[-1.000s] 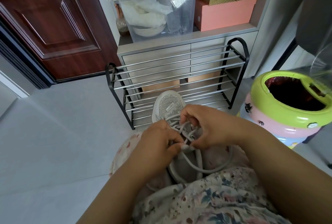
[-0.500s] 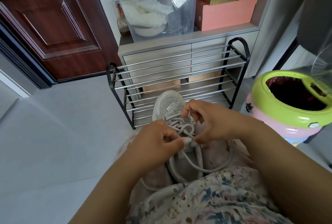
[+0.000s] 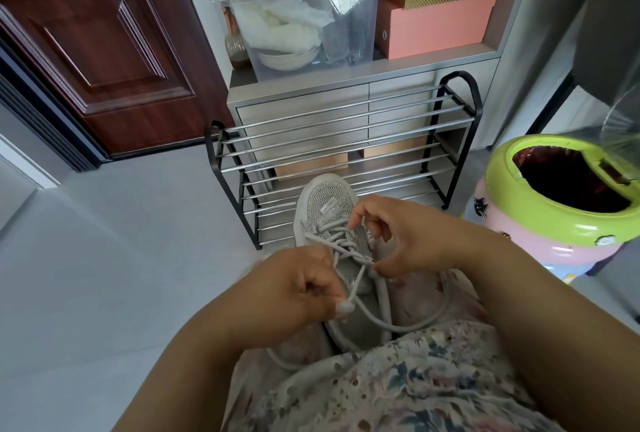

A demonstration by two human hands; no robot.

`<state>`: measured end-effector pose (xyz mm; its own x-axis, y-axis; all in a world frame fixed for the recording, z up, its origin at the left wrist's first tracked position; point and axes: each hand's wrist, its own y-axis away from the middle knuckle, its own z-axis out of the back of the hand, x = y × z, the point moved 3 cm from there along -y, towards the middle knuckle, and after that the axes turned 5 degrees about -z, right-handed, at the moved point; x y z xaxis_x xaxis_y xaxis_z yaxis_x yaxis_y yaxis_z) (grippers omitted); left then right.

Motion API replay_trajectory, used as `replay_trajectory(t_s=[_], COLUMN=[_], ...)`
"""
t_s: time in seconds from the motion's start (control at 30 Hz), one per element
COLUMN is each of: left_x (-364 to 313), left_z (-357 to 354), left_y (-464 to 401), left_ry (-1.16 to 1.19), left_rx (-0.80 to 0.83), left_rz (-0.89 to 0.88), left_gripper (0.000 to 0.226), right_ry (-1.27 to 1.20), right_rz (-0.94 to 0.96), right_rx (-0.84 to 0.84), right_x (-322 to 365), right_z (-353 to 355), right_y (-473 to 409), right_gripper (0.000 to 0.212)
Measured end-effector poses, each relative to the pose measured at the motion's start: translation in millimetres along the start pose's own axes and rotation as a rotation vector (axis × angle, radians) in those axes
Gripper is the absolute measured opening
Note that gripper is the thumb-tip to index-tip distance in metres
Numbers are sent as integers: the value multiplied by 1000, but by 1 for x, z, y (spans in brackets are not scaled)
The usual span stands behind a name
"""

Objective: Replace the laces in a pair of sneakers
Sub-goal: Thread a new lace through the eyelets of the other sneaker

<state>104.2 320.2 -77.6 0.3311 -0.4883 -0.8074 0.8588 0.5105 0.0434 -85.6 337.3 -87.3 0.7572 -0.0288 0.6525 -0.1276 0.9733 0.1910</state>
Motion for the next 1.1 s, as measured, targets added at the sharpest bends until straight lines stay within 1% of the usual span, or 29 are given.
replay_trajectory(t_s=[0.07,0.1,0.2,0.23,0.3,0.37,0.4,0.47,0.53,0.63,0.77,0.83,0.9,0.97,1.03,1.1], left_x=[0,1,4,6,12,16,19,22,23,24,28,30,31,32,32,31], left_z=[-2,-2,0,3,7,6,4,0,-2,-2,0,0,-1,-1,-1,-2], left_y=[-1,-2,-3,-3,-3,-5,-5,-6,-6,-6,-3,-2,-2,-2,-2,-2], left_ry=[39,51,50,33,1,-5,-17,-61,-126,-201,-217,-196,-173,-155,-147,-140], left_rx=[-28,-47,-123,-175,-288,-349,-356,-343,-335,-356,-396,-406,-410,-418,-417,-404], left_rz=[38,56,57,63,103,144,162,194,209,192,198,211,225,228,227,229], left_gripper=[9,11,33,34,23,9,9,18,23,17,12,12,12,11,10,11], right_ry=[-6,-13,-13,-2,20,40,54,78,112,137,175,255,323,383,356,244], right_rz=[4,7,17,23,51,88,107,136,146,115,107,150,178,188,212,217], right_rx=[0,-1,18,29,42,40,45,75,98,97,42,-18,-32,-36,-41,7], right_x=[0,0,1,3,6,9,10,13,13,13,15,18,24,29,30,27], right_z=[0,0,0,0,-1,-1,-2,-4,-7,-7,-7,-13,-21,-29,-30,-25], right_y=[0,1,2,2,2,2,2,3,2,2,-1,-4,-5,-6,-6,-6], right_gripper=[57,56,51,49,44,40,38,33,30,31,15,20,28,28,18,12])
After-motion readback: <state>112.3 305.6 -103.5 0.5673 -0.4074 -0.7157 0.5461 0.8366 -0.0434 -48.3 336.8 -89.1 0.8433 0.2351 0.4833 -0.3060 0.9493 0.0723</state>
